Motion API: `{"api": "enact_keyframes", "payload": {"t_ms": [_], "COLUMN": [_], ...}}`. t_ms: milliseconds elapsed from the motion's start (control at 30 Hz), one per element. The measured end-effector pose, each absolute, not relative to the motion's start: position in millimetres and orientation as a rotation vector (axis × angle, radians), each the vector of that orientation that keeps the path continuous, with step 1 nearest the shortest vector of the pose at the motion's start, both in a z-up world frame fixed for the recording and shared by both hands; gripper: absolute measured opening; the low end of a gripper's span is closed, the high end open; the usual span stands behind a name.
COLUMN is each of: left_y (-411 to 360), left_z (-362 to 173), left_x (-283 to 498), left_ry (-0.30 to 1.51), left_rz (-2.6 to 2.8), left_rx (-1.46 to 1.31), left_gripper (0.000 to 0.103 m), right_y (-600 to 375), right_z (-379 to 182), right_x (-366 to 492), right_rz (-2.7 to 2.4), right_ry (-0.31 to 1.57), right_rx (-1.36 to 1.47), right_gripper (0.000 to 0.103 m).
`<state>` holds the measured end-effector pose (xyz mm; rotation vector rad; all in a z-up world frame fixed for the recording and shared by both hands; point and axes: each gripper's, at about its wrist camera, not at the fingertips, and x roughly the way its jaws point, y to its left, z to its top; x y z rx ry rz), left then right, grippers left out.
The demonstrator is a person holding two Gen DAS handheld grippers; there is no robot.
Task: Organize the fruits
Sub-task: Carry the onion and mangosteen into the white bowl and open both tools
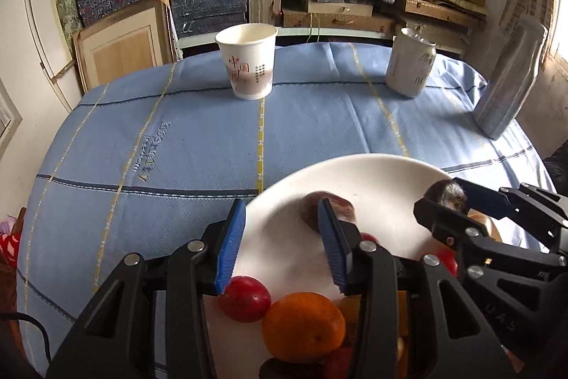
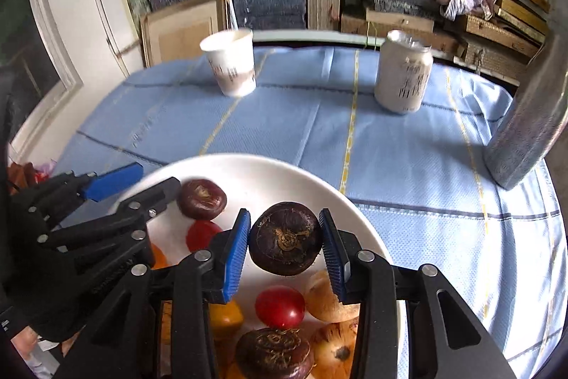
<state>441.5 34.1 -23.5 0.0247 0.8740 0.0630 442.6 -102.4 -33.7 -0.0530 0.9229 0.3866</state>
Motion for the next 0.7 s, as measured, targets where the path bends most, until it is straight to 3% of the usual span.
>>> {"api": "enact_keyframes", "payload": {"t_ms": [167, 333, 700], "left_y": [33.5, 33.2, 34.9], "left_z": [-29.5, -25.0, 3.8], "left_x": [440.9, 437.1, 413.2], "left_ry": [0.885, 0.870, 0.826], "left_rz": [0.064, 0.073, 0.079], "left_rx": [0.035, 0.045, 0.037], "left_gripper": [0.043, 0.051, 0.054], "right_y": [-98.6, -97.5, -105.0], "right_z": [-44.2, -39.9, -6.4], "right_x": [449.1, 447.4, 424.8], "right_rz": [0.383, 0.384, 0.383], "right_ry": [0.958, 0.939, 0.862], "right_rx": [-0.084, -0.087, -0.084], "right_gripper": [0.042, 0.047, 0.048]}}
